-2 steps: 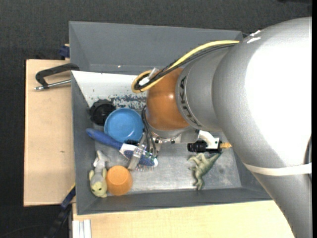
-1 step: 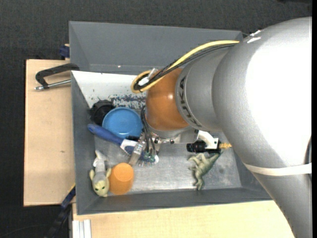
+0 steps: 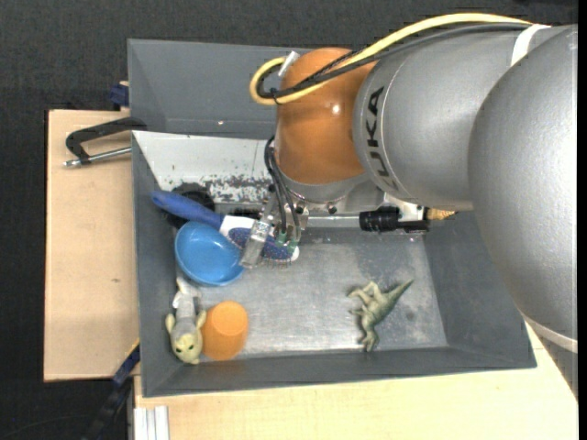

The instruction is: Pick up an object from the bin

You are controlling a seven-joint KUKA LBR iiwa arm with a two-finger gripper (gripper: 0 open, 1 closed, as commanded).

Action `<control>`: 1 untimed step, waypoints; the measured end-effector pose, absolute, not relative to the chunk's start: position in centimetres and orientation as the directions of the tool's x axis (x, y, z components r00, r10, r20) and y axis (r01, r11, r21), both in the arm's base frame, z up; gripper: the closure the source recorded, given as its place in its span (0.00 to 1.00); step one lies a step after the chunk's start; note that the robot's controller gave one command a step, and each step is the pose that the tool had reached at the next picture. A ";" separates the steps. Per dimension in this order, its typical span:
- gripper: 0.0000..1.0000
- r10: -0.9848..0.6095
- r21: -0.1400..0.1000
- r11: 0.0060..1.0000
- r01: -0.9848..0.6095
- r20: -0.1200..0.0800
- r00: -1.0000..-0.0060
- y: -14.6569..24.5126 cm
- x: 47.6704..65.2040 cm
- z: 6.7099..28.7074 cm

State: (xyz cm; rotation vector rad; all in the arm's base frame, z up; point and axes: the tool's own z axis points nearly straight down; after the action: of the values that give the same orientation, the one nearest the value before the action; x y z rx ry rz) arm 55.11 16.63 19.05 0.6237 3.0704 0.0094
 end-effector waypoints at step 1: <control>1.00 -0.120 -0.001 0.993 -0.120 0.002 -0.993 9.0 50.5 10.7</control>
Offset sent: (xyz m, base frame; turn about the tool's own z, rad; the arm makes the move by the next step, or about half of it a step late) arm -0.0464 -0.0747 -0.0822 -0.5236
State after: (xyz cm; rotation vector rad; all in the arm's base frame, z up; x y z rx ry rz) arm 50.46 9.01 10.73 -0.1884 3.1374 -0.0023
